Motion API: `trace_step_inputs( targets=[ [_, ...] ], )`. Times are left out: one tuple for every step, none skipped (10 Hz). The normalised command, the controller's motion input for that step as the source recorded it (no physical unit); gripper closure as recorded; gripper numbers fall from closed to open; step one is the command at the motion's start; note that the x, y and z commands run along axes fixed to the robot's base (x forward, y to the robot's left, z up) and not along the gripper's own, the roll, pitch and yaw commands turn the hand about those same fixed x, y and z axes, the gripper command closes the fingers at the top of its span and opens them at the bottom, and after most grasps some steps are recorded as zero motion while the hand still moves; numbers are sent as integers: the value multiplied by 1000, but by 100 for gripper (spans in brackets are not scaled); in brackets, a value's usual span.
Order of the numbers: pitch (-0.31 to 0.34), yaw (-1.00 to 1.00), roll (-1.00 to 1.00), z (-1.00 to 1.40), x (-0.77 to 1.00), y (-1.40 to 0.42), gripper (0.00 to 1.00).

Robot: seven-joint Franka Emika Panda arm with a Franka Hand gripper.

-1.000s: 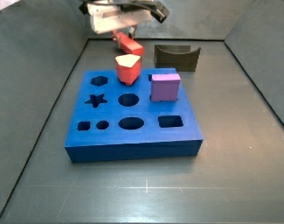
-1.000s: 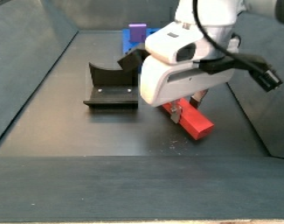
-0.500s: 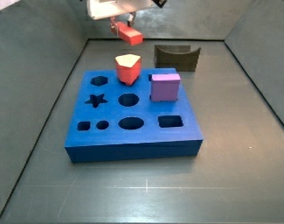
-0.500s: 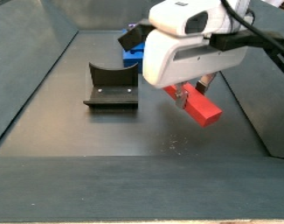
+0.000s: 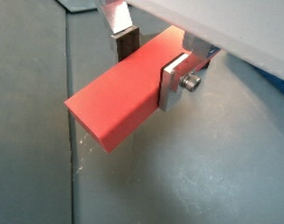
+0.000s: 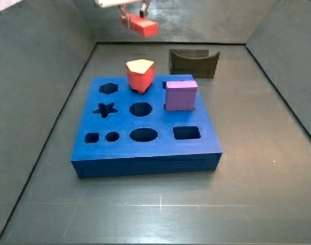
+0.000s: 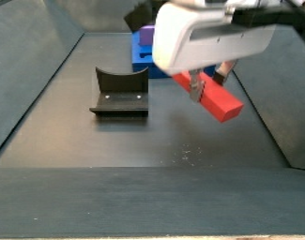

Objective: Pick up the rectangle object. Move up. Place the rectangle object on the fixture. Regrasp the rectangle object. Move to above the board. Insert the rectangle object.
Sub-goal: Place the rectangle object on the fixture.

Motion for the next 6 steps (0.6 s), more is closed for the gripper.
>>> trace_step_inputs(
  targets=[
    [66, -14, 96, 1000, -31, 0, 100],
    [79, 2, 116, 1000, -37, -6, 100],
    [79, 11, 123, 1000, -36, -8, 100],
    [86, 24, 128, 864, -32, -13, 100],
    [89, 30, 133, 740, -26, -9, 100],
    [93, 35, 125, 571, -17, -9, 100]
  ],
)
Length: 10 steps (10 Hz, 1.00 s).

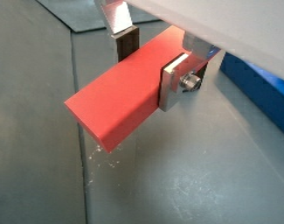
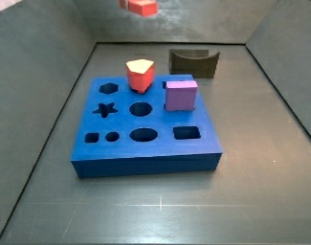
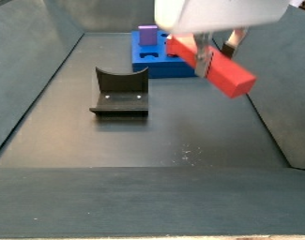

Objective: Pick up the rectangle object. Move up. Place the rectangle object on the fixture. Regrasp the rectangle object. Move to above the board. Insert the rectangle object.
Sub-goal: Place the rectangle object on the fixture.

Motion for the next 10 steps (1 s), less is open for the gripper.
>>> trace_step_inputs(
  targets=[
    [94, 33, 117, 485, -12, -5, 100],
    [100, 34, 104, 261, -3, -1, 100],
    [100, 34, 98, 169, -3, -1, 100],
    [301, -1000, -172, 2, 1000, -470, 100],
    [312, -1000, -182, -4, 1000, -458, 100],
    [347, -1000, -208, 2, 1000, -399, 100],
    [376, -1000, -243, 1, 1000, -361, 100],
    [409, -1000, -305, -4, 1000, -320, 100],
    [424, -948, -363, 0, 1000, -286, 100],
    [379, -779, -352, -1, 1000, -263, 100]
  ],
)
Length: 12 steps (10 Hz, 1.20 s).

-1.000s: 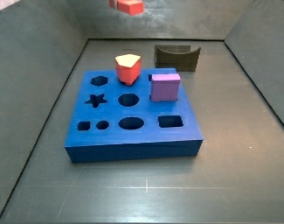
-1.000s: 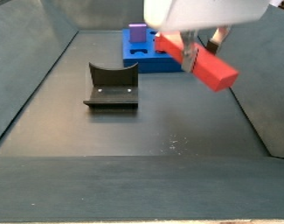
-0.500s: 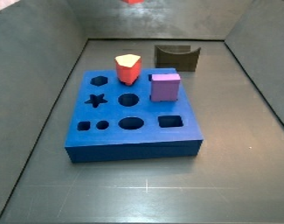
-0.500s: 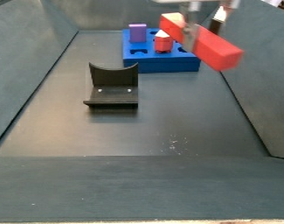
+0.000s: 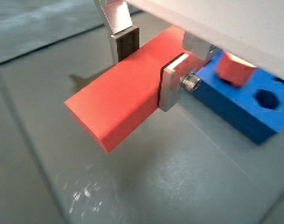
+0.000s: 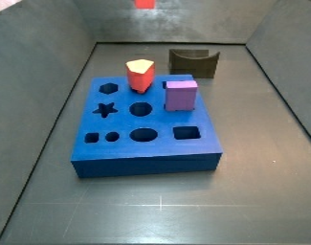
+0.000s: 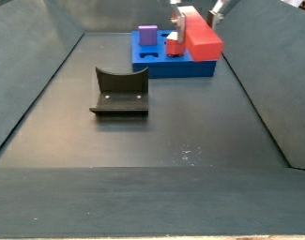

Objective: Pick up the rectangle object. Move up. Place the rectangle object on the fixture. Regrasp the rectangle object. Move to above the board. Insert the rectangle object.
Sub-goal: Place the rectangle object on the fixture.

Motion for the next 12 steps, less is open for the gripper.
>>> trace_step_inputs(
  targets=[
    [251, -405, -292, -2, 1000, -217, 100],
    [211, -303, -271, -3, 1000, -205, 100],
    [162, -170, -223, -1, 1000, -173, 100],
    [144, -112, -200, -1, 1000, -157, 100],
    [131, -70, -183, -2, 1000, -131, 100],
    [135, -56, -182, 0, 1000, -118, 100],
    [145, -43, -171, 0, 1000, -96, 100],
    [147, -37, -163, 1, 1000, -82, 100],
    [-242, -61, -1000, 6, 1000, -289, 100],
    [-242, -61, -1000, 3, 1000, -257, 100],
    [-236, -55, -1000, -12, 1000, -189, 100],
    [-226, -49, -1000, -25, 1000, -143, 100]
  ],
)
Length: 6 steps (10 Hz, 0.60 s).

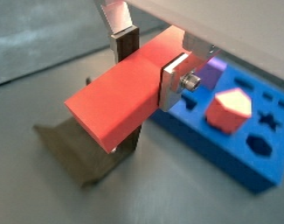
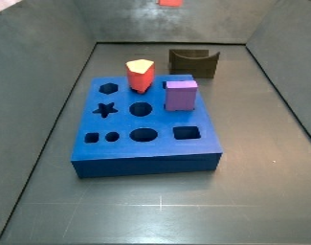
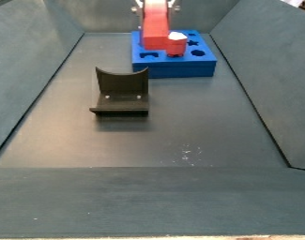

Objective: Pick up the rectangle object. Move up. Place the rectangle object on the fixture. Regrasp the rectangle object. Move to above the board. Insert the rectangle object.
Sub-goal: Place the rectangle object on the fixture.

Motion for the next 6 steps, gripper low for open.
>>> trace_step_inputs(
  targets=[
    [-208, -40, -1000, -27, 1000, -86, 100],
    [-185, -29, -1000, -25, 1000, -51, 100],
    [-164, -24, -1000, -24, 941, -25, 100],
    [-114, -9, -1000, -13, 828, 13, 100],
    [-66, 3, -1000, -15, 735, 33, 100],
    [-25, 4, -935, -22, 665, 41, 100]
  ],
)
